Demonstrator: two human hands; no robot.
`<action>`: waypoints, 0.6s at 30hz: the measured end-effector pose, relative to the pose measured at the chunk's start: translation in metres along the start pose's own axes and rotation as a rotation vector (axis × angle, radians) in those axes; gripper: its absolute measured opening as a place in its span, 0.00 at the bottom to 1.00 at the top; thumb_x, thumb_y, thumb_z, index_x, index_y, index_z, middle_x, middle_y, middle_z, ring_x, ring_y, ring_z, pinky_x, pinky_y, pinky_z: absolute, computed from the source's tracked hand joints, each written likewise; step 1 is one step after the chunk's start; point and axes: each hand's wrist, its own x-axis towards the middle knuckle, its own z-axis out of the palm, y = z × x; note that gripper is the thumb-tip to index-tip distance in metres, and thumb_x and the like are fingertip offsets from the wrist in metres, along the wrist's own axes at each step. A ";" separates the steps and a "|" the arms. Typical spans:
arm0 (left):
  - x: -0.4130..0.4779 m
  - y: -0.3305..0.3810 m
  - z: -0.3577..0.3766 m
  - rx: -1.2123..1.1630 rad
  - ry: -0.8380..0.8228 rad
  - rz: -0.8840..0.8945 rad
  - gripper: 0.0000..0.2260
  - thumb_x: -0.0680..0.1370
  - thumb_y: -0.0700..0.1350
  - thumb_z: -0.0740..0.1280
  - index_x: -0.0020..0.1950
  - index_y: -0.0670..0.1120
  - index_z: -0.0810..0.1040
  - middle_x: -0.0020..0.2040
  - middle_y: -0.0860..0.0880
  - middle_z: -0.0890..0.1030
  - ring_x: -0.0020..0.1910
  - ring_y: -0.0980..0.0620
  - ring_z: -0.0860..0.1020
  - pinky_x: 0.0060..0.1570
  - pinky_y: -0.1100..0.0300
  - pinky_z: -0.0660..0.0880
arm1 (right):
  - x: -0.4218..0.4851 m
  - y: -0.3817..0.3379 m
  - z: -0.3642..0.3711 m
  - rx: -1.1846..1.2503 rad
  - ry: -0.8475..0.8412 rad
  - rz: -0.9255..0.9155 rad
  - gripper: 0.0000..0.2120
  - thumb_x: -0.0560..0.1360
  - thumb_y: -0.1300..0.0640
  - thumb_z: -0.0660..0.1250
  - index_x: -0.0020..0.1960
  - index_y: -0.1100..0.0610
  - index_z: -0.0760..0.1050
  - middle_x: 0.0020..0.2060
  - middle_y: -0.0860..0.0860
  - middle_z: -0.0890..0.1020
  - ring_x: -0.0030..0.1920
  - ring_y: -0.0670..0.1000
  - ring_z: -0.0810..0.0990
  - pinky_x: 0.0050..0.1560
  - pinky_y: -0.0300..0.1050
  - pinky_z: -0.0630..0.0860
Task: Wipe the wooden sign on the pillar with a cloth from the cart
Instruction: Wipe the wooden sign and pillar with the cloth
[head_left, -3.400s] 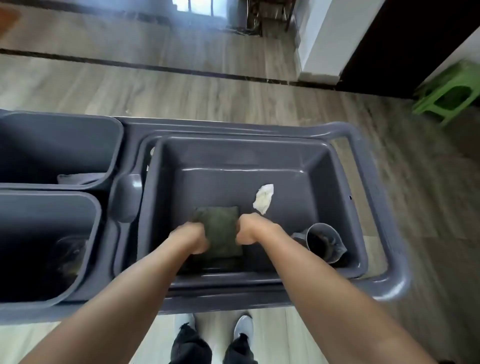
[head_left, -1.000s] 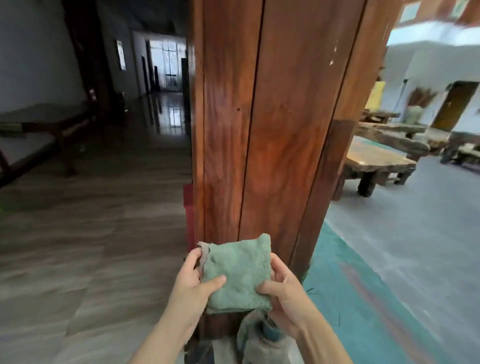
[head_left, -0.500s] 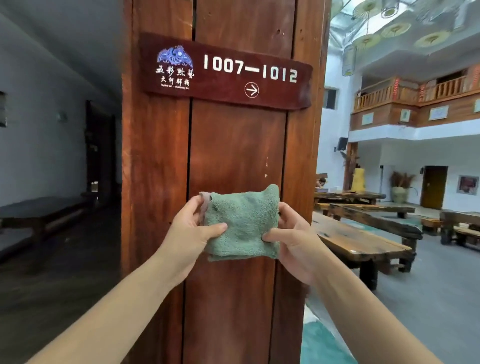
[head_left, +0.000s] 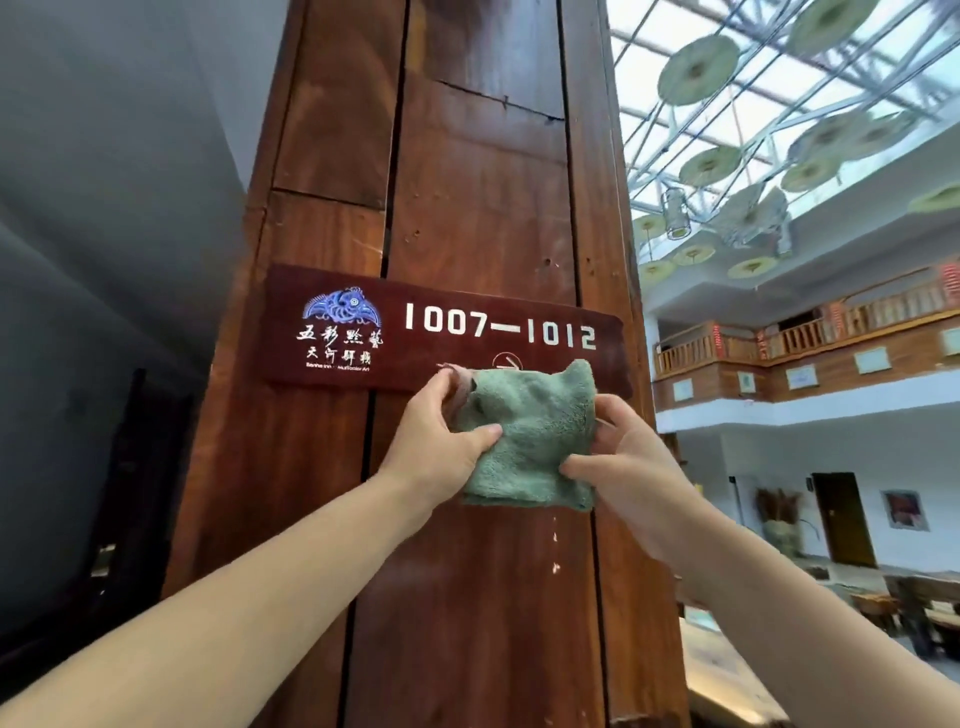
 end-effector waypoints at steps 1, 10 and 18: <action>0.015 -0.002 0.002 0.049 -0.006 0.037 0.14 0.70 0.37 0.73 0.51 0.52 0.78 0.48 0.57 0.86 0.50 0.59 0.84 0.51 0.61 0.80 | 0.012 -0.001 0.004 -0.163 0.053 -0.071 0.30 0.71 0.74 0.68 0.66 0.51 0.71 0.56 0.53 0.84 0.50 0.51 0.87 0.46 0.48 0.85; 0.129 0.003 0.010 0.429 0.039 0.117 0.19 0.69 0.33 0.64 0.57 0.47 0.79 0.52 0.46 0.84 0.56 0.43 0.81 0.52 0.57 0.77 | 0.084 0.001 0.039 -1.315 0.470 -0.590 0.49 0.64 0.58 0.76 0.79 0.49 0.54 0.77 0.63 0.59 0.72 0.65 0.60 0.69 0.64 0.63; 0.170 0.027 0.020 0.675 -0.116 -0.326 0.06 0.77 0.43 0.66 0.41 0.47 0.78 0.37 0.48 0.79 0.32 0.54 0.77 0.23 0.66 0.74 | 0.080 0.020 0.055 -1.125 0.444 -0.840 0.35 0.70 0.54 0.66 0.76 0.61 0.66 0.73 0.63 0.69 0.74 0.65 0.64 0.75 0.62 0.62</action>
